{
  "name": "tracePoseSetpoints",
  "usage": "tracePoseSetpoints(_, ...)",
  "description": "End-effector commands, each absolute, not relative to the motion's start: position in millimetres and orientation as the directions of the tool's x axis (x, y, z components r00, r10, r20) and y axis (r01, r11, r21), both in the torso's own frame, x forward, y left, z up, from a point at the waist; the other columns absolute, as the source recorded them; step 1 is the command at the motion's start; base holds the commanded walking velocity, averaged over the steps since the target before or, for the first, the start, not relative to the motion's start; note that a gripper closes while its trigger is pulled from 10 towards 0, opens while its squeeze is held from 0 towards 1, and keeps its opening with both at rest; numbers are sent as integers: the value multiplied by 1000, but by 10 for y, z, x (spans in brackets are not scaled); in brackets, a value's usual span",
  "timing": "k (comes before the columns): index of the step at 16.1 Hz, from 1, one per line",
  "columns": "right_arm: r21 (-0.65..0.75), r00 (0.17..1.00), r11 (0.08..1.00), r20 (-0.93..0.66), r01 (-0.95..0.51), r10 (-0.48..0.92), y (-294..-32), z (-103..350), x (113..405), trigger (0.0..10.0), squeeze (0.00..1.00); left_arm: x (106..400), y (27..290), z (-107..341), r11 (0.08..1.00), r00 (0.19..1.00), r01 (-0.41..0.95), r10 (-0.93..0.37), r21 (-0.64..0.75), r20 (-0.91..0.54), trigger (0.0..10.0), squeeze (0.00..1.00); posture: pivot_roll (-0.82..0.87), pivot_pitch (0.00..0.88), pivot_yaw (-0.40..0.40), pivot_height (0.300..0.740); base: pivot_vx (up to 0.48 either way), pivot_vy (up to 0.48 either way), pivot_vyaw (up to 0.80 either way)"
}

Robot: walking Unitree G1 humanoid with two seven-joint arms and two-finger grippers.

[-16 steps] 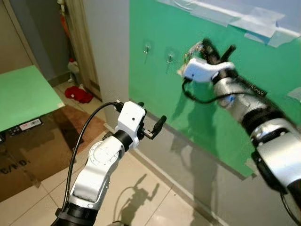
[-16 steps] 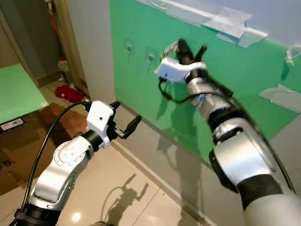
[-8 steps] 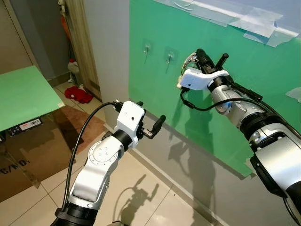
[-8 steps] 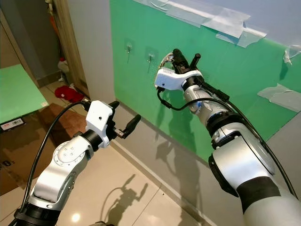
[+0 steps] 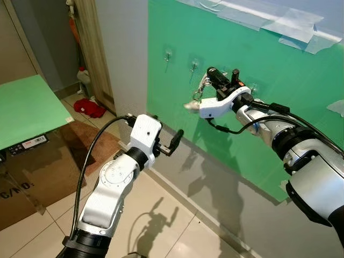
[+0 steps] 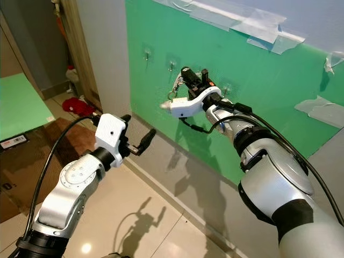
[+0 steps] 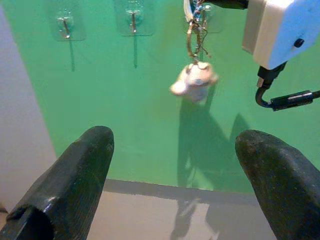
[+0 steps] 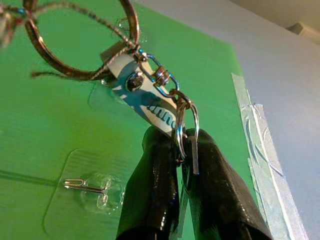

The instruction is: Hang keys on a hook

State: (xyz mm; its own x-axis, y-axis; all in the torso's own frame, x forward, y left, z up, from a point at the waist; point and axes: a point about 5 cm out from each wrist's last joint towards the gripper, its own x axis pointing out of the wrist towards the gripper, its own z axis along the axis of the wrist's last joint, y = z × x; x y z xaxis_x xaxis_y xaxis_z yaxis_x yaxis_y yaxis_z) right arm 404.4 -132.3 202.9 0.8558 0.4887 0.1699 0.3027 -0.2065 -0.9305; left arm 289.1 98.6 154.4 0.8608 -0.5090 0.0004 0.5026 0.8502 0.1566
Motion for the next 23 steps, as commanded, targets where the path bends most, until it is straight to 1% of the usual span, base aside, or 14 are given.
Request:
tracePoseSetpoints(1, -944, 870, -143, 206, 297, 448, -1380, 2133, 4073, 0, 0, 2913, 971, 1567, 852, 863, 499, -505, 162, -1, 10000, 0, 45, 2, -71, 740, 0, 0, 0)
tracePoseSetpoints(2, -973, 899, 36, 225, 228, 376, -1419, 2135, 4077, 0, 0, 2915, 985, 1563, 858, 869, 489, -495, 160, -3, 10000, 0, 47, 5, -74, 740, 0, 0, 0)
tracePoseSetpoints(3, -969, 919, 185, 220, 166, 327, -1444, 2119, 4076, 0, 0, 2917, 996, 1562, 861, 872, 484, -489, 159, -3, 10000, 0, 49, 5, -76, 740, 0, 0, 0)
tracePoseSetpoints(4, -905, 943, 418, 201, 75, 265, -1479, 2084, 4071, 0, 0, 2916, 1009, 1559, 865, 876, 477, -483, 157, -3, 10000, 0, 48, 7, -79, 740, 0, 0, 0)
tracePoseSetpoints(5, -843, 952, 537, 186, 27, 244, -1492, 2054, 4062, 0, 0, 2912, 1011, 1556, 866, 877, 476, -481, 155, -4, 10000, 0, 46, 9, -79, 740, 0, 0, 0)
tracePoseSetpoints(7, -711, 960, 701, 150, -61, 236, -1495, 1951, 4023, 0, 0, 2899, 1014, 1548, 865, 876, 477, -482, 153, -4, 10000, 0, 41, 9, -81, 740, 0, 0, 0)
tracePoseSetpoints(8, -674, 958, 731, 132, -102, 255, -1471, 1898, 3999, 0, 0, 2895, 1009, 1544, 864, 875, 480, -485, 152, -6, 10000, 0, 41, 8, -81, 740, 0, 0, 0)
tracePoseSetpoints(10, -592, 926, 760, 58, -269, 373, -1359, 1677, 3874, 0, 0, 2888, 993, 1532, 858, 869, 491, -495, 149, -11, 10000, 0, 35, 0, -79, 740, 0, 0, 0)
tracePoseSetpoints(15, -475, 899, 790, -6, -387, 437, -1319, 1536, 3787, 0, 0, 2889, 978, 1529, 854, 865, 498, -502, 149, -13, 10000, 0, 37, 0, -80, 740, 0, 0, 0)
tracePoseSetpoints(17, -529, 885, 745, -24, -406, 465, -1313, 1575, 3787, 0, 0, 2889, 978, 1529, 850, 862, 503, -507, 156, -15, 10000, 0, 37, 0, -83, 740, 0, 0, 0)
tracePoseSetpoints(19, -625, 864, 645, -97, -439, 494, -1381, 1588, 3785, 0, 0, 2887, 977, 1529, 848, 859, 507, -511, 155, -16, 10000, 0, 37, 0, -85, 740, 0, 0, 0)
tracePoseSetpoints(20, -623, 861, 638, -121, -453, 493, -1399, 1567, 3782, 0, 0, 2886, 979, 1528, 847, 859, 508, -512, 155, -16, 10000, 0, 37, 0, -86, 740, 0, 0, 0)
tracePoseSetpoints(22, -543, 830, 633, -286, -552, 478, -1481, 1312, 3709, 0, 0, 2879, 981, 1521, 843, 855, 515, -519, 156, -21, 10000, 0, 40, 0, -89, 740, 0, 0, 0)
tracePoseSetpoints(23, -371, 783, 697, -396, -614, 479, -1528, 1075, 3610, 0, 0, 2871, 982, 1516, 840, 853, 519, -522, 156, -25, 10000, 0, 39, 0, -87, 740, 0, 0, 0)
